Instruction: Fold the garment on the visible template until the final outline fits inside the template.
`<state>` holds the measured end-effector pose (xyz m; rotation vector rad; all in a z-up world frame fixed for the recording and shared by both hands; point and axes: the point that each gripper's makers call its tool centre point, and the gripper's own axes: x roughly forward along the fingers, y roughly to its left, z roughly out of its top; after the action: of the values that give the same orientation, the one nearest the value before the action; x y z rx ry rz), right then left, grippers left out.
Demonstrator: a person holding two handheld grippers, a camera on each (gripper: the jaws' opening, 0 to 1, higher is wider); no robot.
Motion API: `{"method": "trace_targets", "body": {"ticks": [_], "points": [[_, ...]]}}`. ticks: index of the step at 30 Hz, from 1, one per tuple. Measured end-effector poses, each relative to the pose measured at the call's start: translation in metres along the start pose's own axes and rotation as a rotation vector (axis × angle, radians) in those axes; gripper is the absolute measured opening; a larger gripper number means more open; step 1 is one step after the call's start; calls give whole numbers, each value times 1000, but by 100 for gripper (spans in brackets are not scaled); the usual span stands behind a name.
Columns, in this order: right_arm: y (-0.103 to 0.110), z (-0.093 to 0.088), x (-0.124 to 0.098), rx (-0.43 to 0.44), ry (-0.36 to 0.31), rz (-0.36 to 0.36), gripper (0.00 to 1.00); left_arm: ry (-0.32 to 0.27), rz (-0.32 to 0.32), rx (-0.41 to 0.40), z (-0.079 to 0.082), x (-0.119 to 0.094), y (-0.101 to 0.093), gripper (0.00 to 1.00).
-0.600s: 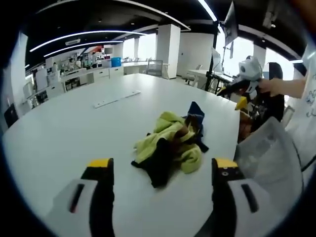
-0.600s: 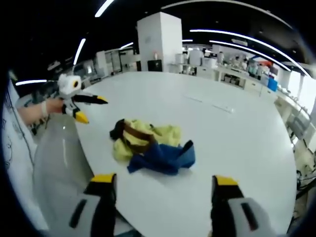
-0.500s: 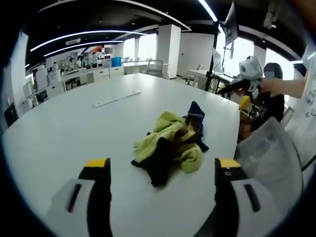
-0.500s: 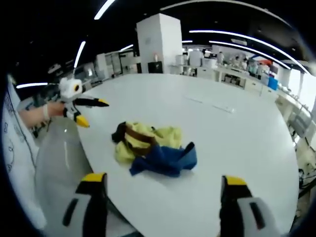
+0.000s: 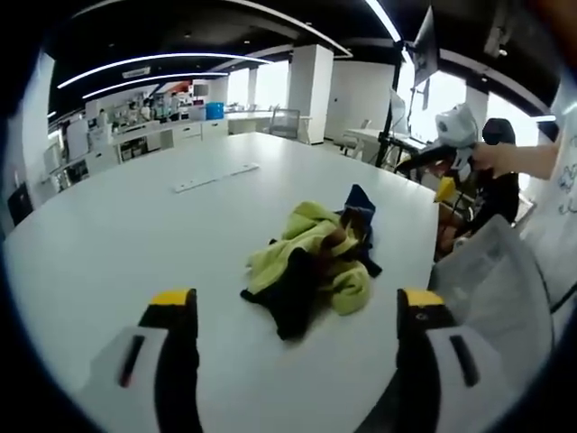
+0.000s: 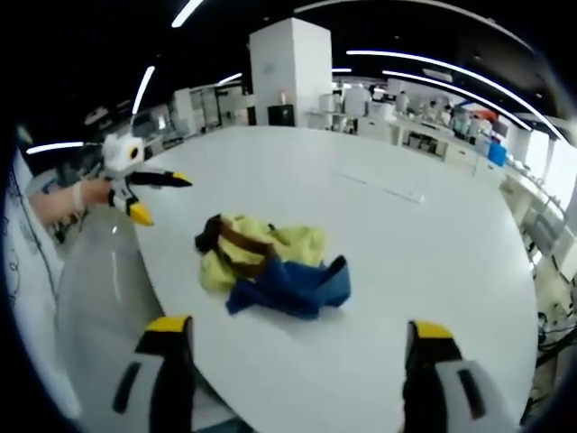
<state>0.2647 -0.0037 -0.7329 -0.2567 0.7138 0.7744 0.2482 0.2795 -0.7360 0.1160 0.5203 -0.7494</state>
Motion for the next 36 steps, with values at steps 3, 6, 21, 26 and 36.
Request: {"method": "trace_targets", "body": {"ticks": [3, 6, 21, 26, 36], "points": [[-2, 3, 2, -6, -2, -5, 96, 1, 7, 20, 1, 1, 0, 84], [-4, 4, 4, -11, -5, -7, 95, -6, 10, 19, 3, 1, -2, 83], [-8, 1, 15, -34, 26, 8, 86, 13, 4, 31, -8, 3, 6, 68], [-9, 0, 16, -42, 24, 12, 79, 12, 6, 40, -10, 5, 10, 63], [0, 3, 30, -108, 50, 71, 64, 31, -3, 62, -18, 16, 4, 53]]}}
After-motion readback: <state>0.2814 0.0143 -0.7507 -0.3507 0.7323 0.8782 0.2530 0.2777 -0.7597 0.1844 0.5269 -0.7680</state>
